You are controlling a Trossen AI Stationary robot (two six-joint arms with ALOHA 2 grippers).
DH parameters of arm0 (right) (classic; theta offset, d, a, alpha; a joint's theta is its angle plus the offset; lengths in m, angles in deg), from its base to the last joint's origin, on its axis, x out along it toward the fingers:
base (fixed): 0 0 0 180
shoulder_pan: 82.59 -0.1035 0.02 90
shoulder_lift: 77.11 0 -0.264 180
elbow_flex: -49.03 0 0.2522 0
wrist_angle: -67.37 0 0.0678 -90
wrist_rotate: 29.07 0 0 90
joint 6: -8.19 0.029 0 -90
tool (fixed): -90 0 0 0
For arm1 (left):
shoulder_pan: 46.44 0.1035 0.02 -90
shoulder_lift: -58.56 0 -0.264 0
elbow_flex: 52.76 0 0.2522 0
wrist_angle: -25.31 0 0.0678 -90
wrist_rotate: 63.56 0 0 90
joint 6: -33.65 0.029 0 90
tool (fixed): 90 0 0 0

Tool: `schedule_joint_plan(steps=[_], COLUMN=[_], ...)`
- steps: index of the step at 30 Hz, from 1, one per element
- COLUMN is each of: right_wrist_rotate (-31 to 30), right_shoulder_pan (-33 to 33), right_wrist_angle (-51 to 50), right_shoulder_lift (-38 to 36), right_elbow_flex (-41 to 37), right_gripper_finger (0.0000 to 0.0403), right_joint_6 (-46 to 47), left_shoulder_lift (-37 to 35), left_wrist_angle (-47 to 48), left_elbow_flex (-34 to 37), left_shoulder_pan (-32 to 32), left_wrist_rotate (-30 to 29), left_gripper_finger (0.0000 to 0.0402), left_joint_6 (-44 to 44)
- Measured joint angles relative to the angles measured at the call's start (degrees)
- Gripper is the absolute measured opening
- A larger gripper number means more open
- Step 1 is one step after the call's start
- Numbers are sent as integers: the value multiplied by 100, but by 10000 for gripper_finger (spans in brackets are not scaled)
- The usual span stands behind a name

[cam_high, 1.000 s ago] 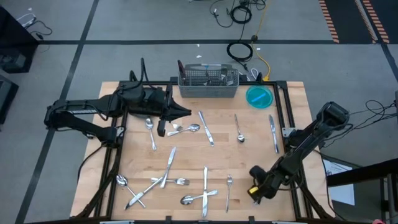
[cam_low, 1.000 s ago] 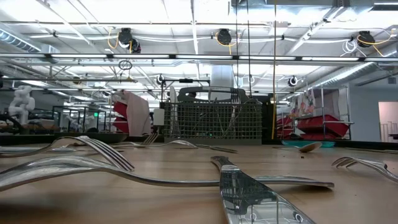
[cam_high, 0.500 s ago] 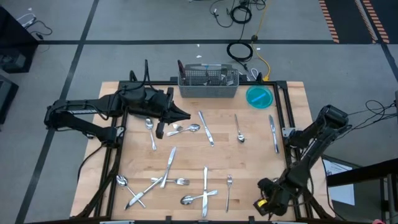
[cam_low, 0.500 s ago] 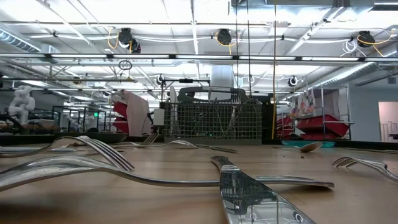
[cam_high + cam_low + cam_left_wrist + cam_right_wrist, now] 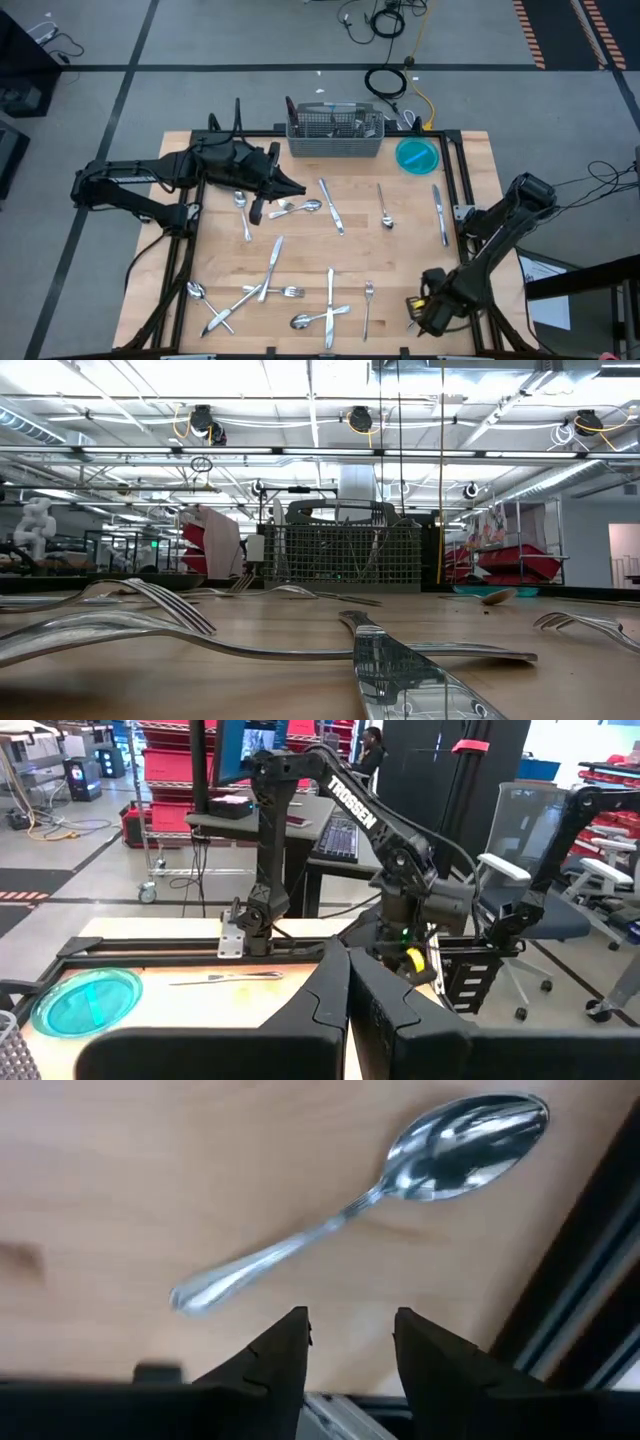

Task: Sort silverware
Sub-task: Put the spoon into the silverware organizer

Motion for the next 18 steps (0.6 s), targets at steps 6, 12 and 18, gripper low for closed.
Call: schedule_joint_plan(steps=[6,12,18], right_wrist_rotate=[-2,41,65], right_shoulder_pan=[155,280,452], right_wrist_angle=[854,1172,611], right_shoulder_lift=[644,1127,1200], right_elbow_flex=[0,7,31], right_gripper_finger=[128,128,128], right_joint_6=[-57,-76,-74], left_shoulder_lift=[0,0,0], left_wrist_angle=[-19,-64,-65], left_elbow_flex=[0,0,0], left_shoulder_pan=[-22,-22,-22], left_wrist_rotate=[2,2,2], left_gripper_finger=[11,11,11], left_joint_6=[4,6,9])
